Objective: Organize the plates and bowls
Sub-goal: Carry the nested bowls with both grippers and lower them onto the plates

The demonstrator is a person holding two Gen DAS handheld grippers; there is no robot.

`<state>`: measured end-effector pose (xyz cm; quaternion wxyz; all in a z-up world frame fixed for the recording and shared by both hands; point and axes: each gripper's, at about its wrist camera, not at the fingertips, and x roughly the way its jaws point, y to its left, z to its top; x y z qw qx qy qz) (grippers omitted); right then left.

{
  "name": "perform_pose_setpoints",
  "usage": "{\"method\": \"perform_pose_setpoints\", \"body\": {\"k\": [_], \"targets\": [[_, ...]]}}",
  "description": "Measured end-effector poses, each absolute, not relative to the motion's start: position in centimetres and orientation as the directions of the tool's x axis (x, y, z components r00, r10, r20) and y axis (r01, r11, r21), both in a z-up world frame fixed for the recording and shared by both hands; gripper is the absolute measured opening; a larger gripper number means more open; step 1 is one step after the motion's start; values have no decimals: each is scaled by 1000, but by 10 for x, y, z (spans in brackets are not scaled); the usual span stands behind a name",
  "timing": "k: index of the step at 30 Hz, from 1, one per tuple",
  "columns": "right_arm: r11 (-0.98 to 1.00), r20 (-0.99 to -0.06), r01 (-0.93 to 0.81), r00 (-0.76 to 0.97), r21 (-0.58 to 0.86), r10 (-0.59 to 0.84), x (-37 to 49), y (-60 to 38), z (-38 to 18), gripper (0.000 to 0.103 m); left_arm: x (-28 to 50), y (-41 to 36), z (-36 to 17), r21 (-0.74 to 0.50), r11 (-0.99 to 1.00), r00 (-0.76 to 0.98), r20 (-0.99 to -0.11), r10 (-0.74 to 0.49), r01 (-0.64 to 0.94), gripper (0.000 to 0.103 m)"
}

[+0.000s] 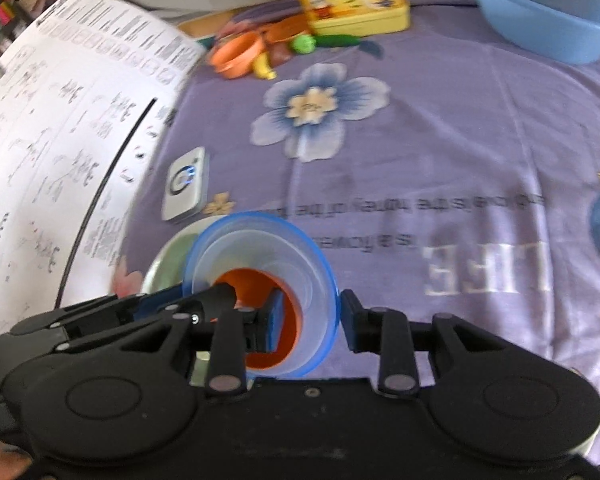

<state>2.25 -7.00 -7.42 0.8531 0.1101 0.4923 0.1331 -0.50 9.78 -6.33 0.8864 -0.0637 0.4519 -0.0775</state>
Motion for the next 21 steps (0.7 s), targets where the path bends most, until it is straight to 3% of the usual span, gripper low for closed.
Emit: {"method": "perform_pose_setpoints", "body": {"k": [21], "targets": [[907,-846,-165,327,388,421,44,-15,-97,31,-3,152,-73,-144,989,544,-832,-109,-23,19]]}}
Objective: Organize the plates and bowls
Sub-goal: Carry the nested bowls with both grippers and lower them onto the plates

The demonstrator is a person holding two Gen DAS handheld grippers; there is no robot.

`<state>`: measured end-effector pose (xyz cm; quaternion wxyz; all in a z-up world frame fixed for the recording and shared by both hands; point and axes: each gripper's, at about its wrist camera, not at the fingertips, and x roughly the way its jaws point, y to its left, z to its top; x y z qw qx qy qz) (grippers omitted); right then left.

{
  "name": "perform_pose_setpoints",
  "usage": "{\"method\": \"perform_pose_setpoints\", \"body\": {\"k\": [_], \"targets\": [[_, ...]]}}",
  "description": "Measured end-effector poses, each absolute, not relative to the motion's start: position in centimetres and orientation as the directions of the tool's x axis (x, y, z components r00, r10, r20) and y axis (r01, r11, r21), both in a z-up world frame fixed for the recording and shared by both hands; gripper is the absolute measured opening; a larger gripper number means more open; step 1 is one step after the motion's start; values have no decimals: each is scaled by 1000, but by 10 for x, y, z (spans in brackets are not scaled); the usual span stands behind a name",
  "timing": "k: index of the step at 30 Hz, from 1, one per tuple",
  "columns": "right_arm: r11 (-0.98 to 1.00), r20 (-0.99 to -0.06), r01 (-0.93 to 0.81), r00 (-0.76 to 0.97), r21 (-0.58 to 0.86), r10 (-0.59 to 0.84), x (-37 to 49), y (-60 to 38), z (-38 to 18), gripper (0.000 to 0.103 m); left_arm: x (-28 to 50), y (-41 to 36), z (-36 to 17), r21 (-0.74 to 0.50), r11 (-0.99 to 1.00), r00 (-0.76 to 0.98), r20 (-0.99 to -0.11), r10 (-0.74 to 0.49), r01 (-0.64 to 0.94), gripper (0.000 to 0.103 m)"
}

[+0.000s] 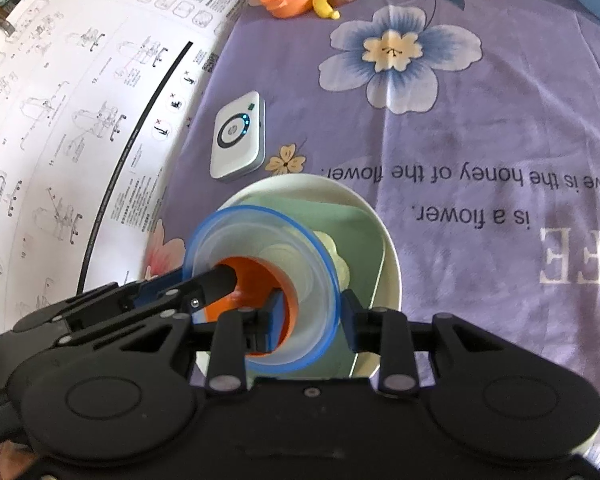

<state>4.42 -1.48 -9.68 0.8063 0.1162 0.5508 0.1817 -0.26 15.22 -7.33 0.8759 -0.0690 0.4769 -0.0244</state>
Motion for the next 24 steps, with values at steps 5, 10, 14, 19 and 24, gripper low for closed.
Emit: {"method": "perform_pose_setpoints", "body": {"k": [5,10,14,19,24], "targets": [[906,-847,-165,323,390,423,48,-14,-99,31,2,155,-78,-148,989,533,-839,-111,-28,19],[908,-845,-175,333,382,419,50,-11,-99,33,5,158,-82,-149,988,530,-841,-105,-41,23],[908,-841,-193,344,371,417,50,-9,-97,33,5,161,-84,-151,988,532,-840,-105,-43,23],[908,-839,-195,349,370,417,50,-11,-98,33,6,161,-84,-151,988,532,-840,-105,-44,23],[908,-834,-191,359,374,419,47,-18,-96,33,4,162,-82,-150,988,540,-836,-102,-46,26]]}}
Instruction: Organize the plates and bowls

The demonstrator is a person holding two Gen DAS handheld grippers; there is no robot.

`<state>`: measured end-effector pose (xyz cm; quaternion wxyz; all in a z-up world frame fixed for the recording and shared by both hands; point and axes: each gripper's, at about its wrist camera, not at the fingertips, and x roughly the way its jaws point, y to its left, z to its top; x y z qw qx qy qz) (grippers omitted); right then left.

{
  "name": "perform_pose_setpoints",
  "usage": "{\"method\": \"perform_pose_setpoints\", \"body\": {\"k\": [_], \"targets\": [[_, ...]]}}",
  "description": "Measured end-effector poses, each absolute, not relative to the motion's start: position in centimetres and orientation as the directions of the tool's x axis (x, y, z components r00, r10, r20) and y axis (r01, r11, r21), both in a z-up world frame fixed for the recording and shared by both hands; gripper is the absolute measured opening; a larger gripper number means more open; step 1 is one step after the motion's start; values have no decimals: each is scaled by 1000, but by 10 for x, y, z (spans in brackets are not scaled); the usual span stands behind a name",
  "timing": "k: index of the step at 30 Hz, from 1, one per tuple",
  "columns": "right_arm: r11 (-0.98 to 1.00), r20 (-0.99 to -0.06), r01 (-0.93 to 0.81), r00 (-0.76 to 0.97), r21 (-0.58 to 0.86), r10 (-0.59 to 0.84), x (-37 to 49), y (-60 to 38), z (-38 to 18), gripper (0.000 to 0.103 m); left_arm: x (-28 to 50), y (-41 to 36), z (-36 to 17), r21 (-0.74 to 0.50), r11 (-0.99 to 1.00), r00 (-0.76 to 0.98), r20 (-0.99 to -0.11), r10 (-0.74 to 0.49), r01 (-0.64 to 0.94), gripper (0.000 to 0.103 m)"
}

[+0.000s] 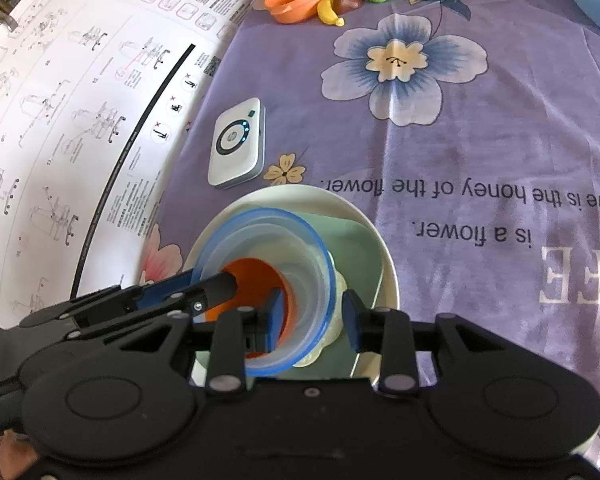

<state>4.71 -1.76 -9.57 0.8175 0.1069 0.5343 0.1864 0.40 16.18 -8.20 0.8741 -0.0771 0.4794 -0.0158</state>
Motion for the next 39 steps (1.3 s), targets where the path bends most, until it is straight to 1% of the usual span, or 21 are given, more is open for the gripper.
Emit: {"method": "perform_pose_setpoints", "body": {"k": [1,3,4,6,7,8,9,10,11,13,15,22,27,39], "targets": [[909,-833,-190,364,372,417,46,-19,-95,33,3,162,-81,-149,988,543,-833,-100,-47,27],[908,-826,-192,378,373,419,43,-21,-91,36,0,162,-78,-147,988,557,-824,-98,-44,37],[909,-823,-194,388,367,415,42,-23,-89,41,-1,162,-76,-143,989,566,-819,-94,-44,40],[915,-814,-200,418,350,403,37,-26,-82,54,-6,162,-70,-127,991,588,-805,-77,-44,59],[919,-810,-199,434,340,394,34,-28,-79,66,-9,162,-67,-112,992,601,-797,-58,-52,68],[924,-802,-196,459,328,382,30,-32,-75,80,-11,164,-65,-102,993,615,-788,-43,-60,74],[925,-794,-196,475,326,380,28,-35,-72,85,-14,166,-62,-103,992,628,-778,-38,-67,90],[925,-784,-195,490,326,380,24,-40,-68,93,-17,168,-59,-110,991,641,-767,-39,-72,97],[926,-775,-193,506,325,378,20,-45,-64,97,-20,171,-55,-120,990,657,-753,-43,-73,103],[931,-762,-195,536,308,364,11,-53,-59,98,-26,173,-50,-129,990,678,-733,-52,-64,103],[936,-754,-187,556,298,351,4,-60,-56,103,-31,173,-45,-126,991,689,-722,-56,-51,103],[946,-731,-187,600,266,325,-28,-75,-49,103,-54,165,-31,-107,994,728,-679,-98,34,103],[947,-731,-193,601,258,322,-47,-77,-51,103,-71,156,-29,-77,993,738,-664,-121,94,103],[953,-696,-259,656,155,291,-80,-66,-43,103,-99,159,-28,-78,990,752,-645,-138,115,103]]}}
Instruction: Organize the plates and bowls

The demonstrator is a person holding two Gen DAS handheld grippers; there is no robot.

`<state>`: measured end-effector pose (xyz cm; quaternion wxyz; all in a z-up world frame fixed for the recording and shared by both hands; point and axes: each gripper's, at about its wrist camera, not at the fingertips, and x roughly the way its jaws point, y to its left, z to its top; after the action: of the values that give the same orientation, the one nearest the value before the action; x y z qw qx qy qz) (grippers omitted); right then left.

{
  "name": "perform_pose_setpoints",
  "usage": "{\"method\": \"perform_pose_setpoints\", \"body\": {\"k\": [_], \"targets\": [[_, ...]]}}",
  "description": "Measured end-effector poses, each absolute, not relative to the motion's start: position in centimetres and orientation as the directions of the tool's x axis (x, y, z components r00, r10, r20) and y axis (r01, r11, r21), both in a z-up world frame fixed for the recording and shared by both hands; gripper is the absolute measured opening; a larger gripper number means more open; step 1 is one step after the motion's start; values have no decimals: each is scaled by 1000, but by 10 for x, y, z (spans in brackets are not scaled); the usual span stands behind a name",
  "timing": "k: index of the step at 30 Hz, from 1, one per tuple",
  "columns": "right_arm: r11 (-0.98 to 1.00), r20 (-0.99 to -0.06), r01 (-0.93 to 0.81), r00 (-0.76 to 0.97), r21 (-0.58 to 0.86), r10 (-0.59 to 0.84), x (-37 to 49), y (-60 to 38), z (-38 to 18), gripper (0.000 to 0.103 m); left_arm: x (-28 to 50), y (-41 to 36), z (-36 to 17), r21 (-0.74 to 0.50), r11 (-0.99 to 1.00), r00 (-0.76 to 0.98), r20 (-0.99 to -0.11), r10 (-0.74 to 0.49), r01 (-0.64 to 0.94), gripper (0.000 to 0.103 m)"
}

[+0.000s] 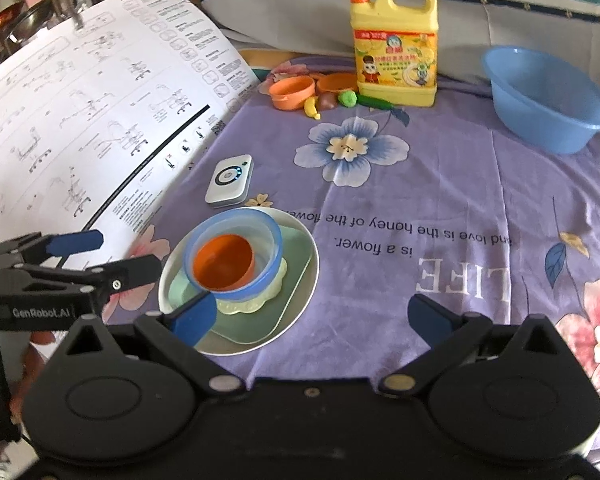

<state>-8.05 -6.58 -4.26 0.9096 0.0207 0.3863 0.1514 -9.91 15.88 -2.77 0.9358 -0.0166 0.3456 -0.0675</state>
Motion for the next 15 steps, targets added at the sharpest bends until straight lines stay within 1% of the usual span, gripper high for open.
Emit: {"method": "perform_pose_setpoints", "body": {"k": [15], "targets": [[950,-718,-271,629,157,298,-85,-64,-57,103,-105,162,-43,-70,989,737,-661,-142,128,103]]}}
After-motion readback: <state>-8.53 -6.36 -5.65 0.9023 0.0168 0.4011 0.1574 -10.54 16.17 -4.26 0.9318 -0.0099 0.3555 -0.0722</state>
